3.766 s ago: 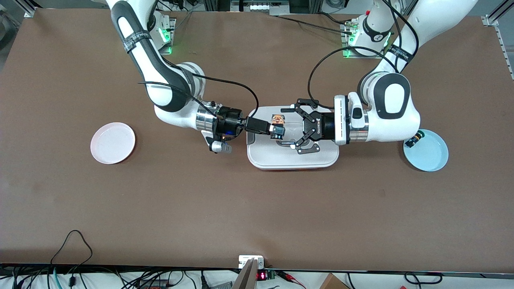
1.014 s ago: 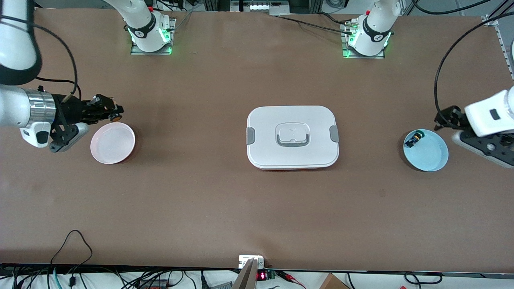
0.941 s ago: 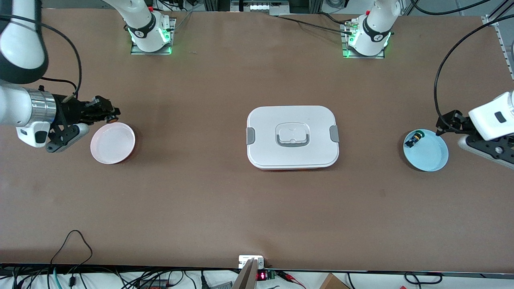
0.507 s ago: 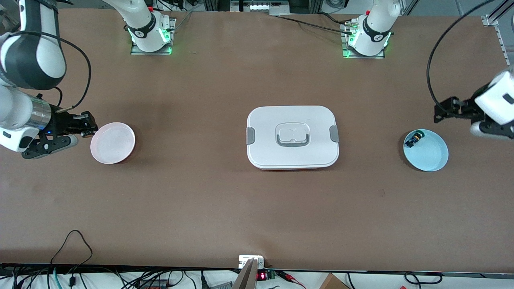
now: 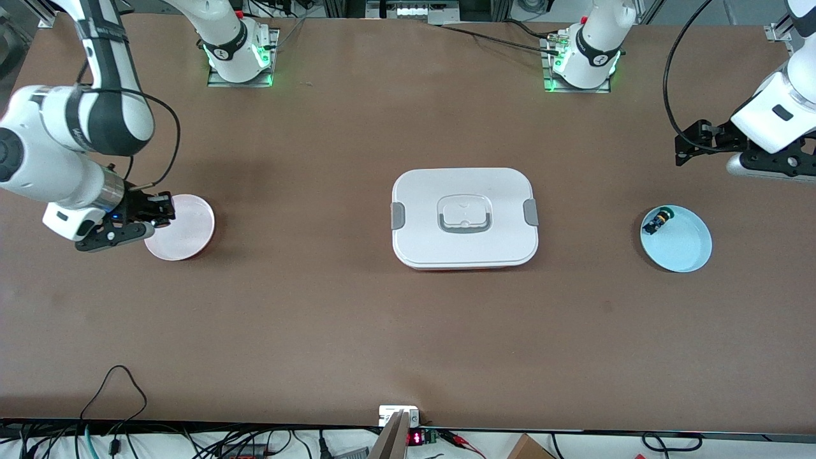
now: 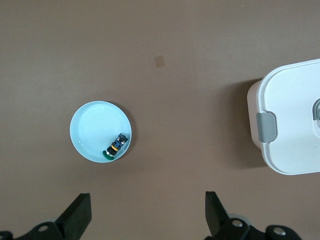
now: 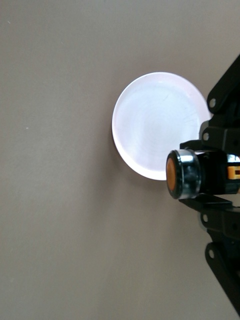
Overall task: Transfer orange switch to right arm and place
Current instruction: 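Move the switch over the white plate with the right gripper, then lower the switch onto the white plate and open the right gripper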
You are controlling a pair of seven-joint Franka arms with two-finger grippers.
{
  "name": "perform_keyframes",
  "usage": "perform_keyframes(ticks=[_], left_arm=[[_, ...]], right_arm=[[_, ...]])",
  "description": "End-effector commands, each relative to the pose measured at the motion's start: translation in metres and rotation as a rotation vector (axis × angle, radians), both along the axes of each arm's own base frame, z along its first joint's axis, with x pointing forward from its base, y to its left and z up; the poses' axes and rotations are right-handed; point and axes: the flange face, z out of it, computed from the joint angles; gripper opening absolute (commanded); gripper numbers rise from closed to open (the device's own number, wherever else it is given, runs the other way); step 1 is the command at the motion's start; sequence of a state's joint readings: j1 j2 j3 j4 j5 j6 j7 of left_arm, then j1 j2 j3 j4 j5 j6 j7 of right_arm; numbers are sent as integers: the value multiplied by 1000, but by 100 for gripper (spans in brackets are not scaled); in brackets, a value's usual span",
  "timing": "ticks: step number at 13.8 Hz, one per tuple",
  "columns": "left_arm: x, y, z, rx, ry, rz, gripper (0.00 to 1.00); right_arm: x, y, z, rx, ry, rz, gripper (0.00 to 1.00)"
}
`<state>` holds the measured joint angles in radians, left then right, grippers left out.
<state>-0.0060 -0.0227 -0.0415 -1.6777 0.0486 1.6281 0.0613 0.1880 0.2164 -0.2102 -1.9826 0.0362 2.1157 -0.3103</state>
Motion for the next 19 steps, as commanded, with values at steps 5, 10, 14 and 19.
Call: perform_keyframes(ticks=[5, 10, 14, 19], left_arm=[[0, -1, -7, -13, 4, 13, 100], [0, -1, -5, -12, 8, 12, 100], [1, -5, -4, -12, 5, 5, 100], [1, -4, -4, -12, 5, 7, 100]], right_arm=[[-25, -24, -112, -38, -63, -55, 0], [-22, -44, -147, -56, -99, -64, 0], [-24, -51, -165, -63, -89, -73, 6], [-16, -43, -137, -49, -129, -64, 100]])
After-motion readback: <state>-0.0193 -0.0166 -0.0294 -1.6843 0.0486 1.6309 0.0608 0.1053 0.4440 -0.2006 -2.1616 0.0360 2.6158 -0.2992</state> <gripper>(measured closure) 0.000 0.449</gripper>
